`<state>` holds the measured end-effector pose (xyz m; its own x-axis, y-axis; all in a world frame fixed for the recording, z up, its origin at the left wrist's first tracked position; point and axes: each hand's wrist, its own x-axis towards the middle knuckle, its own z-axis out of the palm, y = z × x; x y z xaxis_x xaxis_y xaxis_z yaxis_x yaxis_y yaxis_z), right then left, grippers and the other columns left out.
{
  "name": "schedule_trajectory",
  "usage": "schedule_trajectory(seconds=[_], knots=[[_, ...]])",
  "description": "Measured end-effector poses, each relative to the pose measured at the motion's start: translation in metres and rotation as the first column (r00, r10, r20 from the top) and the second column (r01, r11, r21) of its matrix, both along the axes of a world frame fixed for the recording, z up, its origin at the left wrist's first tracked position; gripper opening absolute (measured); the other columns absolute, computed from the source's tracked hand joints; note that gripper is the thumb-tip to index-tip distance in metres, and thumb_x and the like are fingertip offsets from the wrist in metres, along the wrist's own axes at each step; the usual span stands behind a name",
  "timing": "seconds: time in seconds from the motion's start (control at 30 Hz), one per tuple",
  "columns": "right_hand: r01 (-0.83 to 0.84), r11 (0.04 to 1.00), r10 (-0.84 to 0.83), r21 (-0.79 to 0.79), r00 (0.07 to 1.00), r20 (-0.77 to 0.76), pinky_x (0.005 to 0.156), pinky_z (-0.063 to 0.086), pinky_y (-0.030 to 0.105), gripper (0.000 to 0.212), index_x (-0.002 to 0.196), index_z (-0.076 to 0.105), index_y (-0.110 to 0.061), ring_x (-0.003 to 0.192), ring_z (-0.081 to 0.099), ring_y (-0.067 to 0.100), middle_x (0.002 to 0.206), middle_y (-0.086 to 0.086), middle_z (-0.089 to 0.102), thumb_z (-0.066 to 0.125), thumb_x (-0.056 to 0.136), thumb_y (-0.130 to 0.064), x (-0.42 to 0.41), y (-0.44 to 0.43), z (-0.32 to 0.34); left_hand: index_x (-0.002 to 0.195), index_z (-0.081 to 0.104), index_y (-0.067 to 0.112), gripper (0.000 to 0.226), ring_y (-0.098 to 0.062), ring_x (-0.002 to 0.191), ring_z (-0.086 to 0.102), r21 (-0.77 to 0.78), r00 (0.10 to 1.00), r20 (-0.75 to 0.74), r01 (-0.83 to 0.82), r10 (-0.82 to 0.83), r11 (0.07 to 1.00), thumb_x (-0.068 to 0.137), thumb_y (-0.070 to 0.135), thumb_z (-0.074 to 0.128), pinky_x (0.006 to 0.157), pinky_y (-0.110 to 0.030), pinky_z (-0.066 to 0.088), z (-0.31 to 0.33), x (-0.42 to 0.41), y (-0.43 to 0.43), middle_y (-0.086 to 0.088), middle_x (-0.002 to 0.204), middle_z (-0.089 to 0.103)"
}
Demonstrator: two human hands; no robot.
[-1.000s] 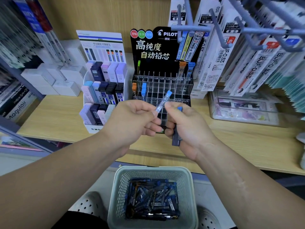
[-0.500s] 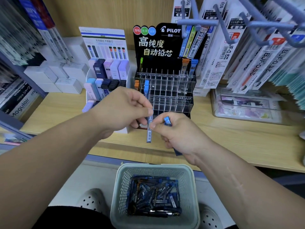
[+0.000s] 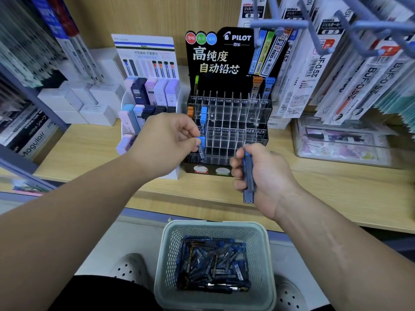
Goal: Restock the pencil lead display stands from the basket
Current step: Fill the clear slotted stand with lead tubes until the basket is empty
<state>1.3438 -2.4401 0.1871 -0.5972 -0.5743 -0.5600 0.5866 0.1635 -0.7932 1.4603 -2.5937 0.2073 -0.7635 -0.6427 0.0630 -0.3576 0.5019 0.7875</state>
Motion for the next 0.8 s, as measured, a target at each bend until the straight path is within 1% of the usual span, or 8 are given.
schedule_trajectory(seconds=[0.17,0.3,0.43,0.47,0.53,0.67,0.73,0.8], knots=[[-0.032,0.999,0.033,0.01,0.994,-0.101,0.047,0.038,0.026,0.039,0.076,0.072,-0.02,0.06,0.048,0.014,0.073,-0.002,0.056,0.051,0.105,-0.036,-0.003,0.002,0.0,0.085,0.069,0.015,0.009,-0.004,0.071,0.072,-0.085,1.0,0.018,0.02,-0.018,0.996,0.089,0.007,0.071,0.068,-0.013,0.052,-0.002,-0.006,-0.005,0.001,0.072,0.073],[-0.047,0.998,0.055,0.045,0.981,-0.188,0.053,0.038,0.03,0.041,0.075,0.077,-0.027,0.066,0.045,0.018,0.071,-0.001,0.051,0.052,0.104,-0.042,-0.006,0.003,0.001,0.083,0.07,0.017,0.012,-0.008,0.069,0.071,-0.136,0.998,0.048,0.053,-0.047,0.989,0.088,0.007,0.073,0.068,-0.018,0.055,-0.003,-0.004,-0.013,0.003,0.069,0.072],[-0.056,0.998,0.053,-0.011,0.983,-0.176,0.05,0.035,0.029,0.037,0.08,0.08,-0.029,0.064,0.044,0.017,0.068,-0.003,0.051,0.054,0.103,-0.042,-0.007,0.004,0.001,0.082,0.074,0.016,0.009,-0.003,0.062,0.061,-0.287,0.99,0.094,0.126,-0.102,0.95,0.083,0.008,0.078,0.06,-0.004,0.043,-0.012,-0.005,-0.011,0.009,0.073,0.065],[-0.061,0.998,0.056,-0.02,0.982,-0.179,0.05,0.034,0.028,0.035,0.082,0.08,-0.029,0.064,0.044,0.017,0.068,-0.004,0.051,0.055,0.102,-0.042,-0.007,0.004,0.001,0.081,0.075,0.015,0.009,-0.001,0.061,0.057,-0.344,0.986,0.103,0.159,-0.131,0.925,0.081,0.007,0.079,0.063,-0.005,0.041,-0.016,-0.007,-0.011,0.009,0.075,0.063],[-0.069,0.997,0.063,-0.025,0.98,-0.188,0.049,0.034,0.027,0.032,0.085,0.081,-0.029,0.062,0.042,0.015,0.069,-0.003,0.049,0.057,0.101,-0.043,-0.008,0.006,0.001,0.079,0.076,0.013,0.009,0.003,0.064,0.052,-0.421,0.978,0.114,0.206,-0.173,0.884,0.078,0.006,0.08,0.068,-0.015,0.043,-0.021,-0.01,-0.01,0.007,0.077,0.06],[-0.076,0.993,0.063,-0.095,0.989,-0.132,0.043,0.031,0.022,0.024,0.083,0.081,-0.02,0.056,0.041,0.01,0.065,-0.004,0.049,0.066,0.097,-0.033,-0.011,0.009,0.001,0.073,0.07,0.02,0.015,-0.01,0.071,0.057,-0.468,0.975,0.16,0.212,-0.154,0.858,0.077,0.008,0.079,0.071,-0.036,0.053,-0.025,-0.012,-0.01,0.011,0.075,0.058],[-0.08,0.99,0.066,-0.112,0.99,-0.126,0.043,0.03,0.022,0.02,0.082,0.081,-0.018,0.056,0.041,0.01,0.065,-0.005,0.052,0.069,0.095,-0.029,-0.012,0.01,0.001,0.073,0.067,0.022,0.017,-0.012,0.072,0.058,-0.479,0.974,0.181,0.209,-0.137,0.852,0.077,0.01,0.078,0.069,-0.039,0.053,-0.025,-0.011,-0.011,0.011,0.074,0.057],[-0.069,0.993,0.054,-0.1,0.987,-0.15,0.043,0.031,0.021,0.017,0.083,0.08,-0.016,0.055,0.041,0.009,0.065,-0.005,0.053,0.071,0.093,-0.027,-0.013,0.01,0.0,0.08,0.069,0.022,0.012,-0.006,0.069,0.055,-0.435,0.976,0.163,0.2,-0.142,0.878,0.08,0.014,0.077,0.068,-0.034,0.053,-0.021,-0.012,-0.01,0.011,0.073,0.061]])
